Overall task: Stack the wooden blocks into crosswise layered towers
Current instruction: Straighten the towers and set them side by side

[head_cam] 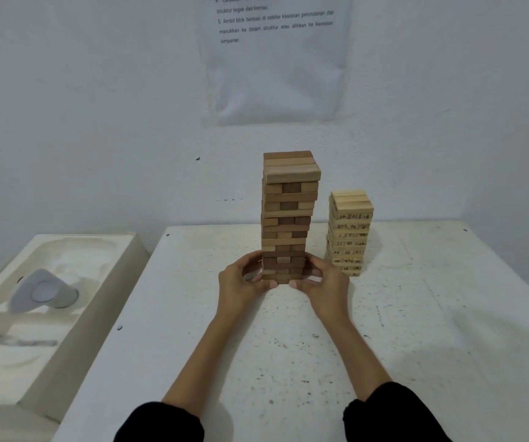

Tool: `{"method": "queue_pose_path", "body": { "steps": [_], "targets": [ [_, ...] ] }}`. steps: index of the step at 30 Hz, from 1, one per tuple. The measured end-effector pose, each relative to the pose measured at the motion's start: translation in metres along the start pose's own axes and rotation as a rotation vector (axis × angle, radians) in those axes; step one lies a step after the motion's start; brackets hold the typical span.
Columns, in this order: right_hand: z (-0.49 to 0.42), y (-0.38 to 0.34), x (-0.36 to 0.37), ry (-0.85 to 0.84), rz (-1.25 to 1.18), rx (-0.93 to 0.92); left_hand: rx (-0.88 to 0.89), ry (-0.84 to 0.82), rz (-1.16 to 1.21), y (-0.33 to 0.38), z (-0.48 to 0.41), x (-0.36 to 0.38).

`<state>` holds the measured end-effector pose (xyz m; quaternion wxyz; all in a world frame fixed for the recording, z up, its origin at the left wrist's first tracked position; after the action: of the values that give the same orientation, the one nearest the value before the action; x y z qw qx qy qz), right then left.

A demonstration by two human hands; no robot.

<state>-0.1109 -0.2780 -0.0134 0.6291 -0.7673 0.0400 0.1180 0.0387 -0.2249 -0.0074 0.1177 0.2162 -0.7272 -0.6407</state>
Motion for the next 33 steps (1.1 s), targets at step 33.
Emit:
{"method": "queue_pose_path", "body": {
  "steps": [33],
  "targets": [
    [0.014, -0.006, 0.026, -0.299, -0.383, 0.13, -0.176, -0.206, 0.271, 0.0, -0.002, 0.03]
  ]
}}
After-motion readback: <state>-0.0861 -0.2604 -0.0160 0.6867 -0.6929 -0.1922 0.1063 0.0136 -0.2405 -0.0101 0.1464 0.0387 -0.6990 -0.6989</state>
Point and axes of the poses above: each hand's wrist, its own z-axis away from the middle knuckle, its own x-axis out of the palm, y = z × x, the point moved 5 cm from there along -z, towards the middle knuckle, and after that the axes turned 1 degree about -x, right-handed, at the moved point
